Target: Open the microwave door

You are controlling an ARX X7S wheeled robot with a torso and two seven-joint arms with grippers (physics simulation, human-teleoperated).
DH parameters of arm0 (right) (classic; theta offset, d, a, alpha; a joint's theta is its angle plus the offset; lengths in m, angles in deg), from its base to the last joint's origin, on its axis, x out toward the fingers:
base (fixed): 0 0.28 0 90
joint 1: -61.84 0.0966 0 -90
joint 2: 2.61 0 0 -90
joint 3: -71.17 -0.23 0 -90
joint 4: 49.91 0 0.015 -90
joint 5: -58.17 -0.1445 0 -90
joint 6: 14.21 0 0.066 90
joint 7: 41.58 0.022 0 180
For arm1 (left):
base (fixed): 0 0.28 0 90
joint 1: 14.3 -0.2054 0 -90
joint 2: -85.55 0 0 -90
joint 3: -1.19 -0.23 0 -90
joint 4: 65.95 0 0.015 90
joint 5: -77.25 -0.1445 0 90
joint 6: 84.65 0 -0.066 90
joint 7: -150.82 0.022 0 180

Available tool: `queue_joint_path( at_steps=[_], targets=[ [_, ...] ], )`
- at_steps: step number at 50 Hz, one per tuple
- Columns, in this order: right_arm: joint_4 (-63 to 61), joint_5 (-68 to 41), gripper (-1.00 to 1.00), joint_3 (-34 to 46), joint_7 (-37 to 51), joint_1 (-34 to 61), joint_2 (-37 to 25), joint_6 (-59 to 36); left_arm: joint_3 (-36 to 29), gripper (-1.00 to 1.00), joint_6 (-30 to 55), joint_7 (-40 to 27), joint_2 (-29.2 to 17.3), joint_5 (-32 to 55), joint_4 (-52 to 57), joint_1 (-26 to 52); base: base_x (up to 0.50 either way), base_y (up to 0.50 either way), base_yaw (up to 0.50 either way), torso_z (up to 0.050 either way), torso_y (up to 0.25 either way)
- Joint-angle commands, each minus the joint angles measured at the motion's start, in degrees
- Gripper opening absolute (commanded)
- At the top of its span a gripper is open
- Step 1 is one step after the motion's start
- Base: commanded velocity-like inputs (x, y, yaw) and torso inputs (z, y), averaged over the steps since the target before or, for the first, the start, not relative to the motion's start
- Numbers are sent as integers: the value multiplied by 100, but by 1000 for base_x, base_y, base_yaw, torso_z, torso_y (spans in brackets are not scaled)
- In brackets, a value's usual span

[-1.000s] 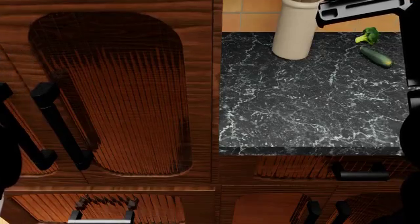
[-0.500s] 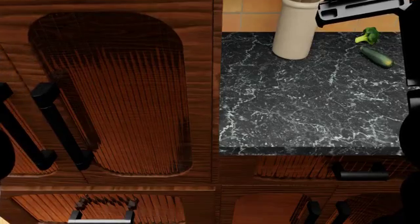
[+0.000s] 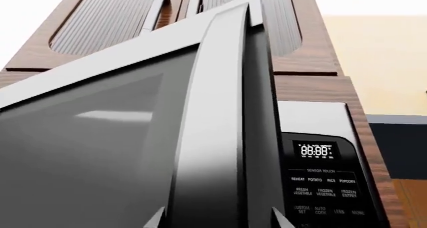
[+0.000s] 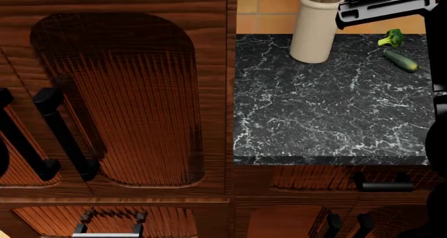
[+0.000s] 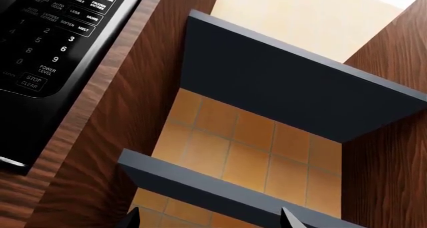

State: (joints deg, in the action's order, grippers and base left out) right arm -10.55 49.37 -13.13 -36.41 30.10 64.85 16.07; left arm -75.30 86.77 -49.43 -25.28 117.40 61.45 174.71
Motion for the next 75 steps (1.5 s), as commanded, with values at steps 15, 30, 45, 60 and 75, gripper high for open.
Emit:
queue_joint_path(
  at_steps=[15,30,45,60,75],
  targets=[
    [-2,-49,100,9,25,14,-25,-12,-235,100,-225,115,-94,650,-24,-95,0,0,0,0,0],
    [0,-87,100,7,30,15,-38,-7,-696,100,-914,307,-493,192,-183,-293,0,0,0,0,0],
    [-1,-121,100,21,31,21,-66,-15,-1045,100,-1606,497,-948,-359,-419,-599,0,0,0,0,0],
    [7,-129,100,51,46,18,-104,26,-693,100,-1237,409,-1014,-41,-233,-147,0,0,0,0,0],
    [14,-152,100,44,68,11,-108,61,-146,100,-373,137,-730,755,85,710,0,0,0,0,0]
  ],
)
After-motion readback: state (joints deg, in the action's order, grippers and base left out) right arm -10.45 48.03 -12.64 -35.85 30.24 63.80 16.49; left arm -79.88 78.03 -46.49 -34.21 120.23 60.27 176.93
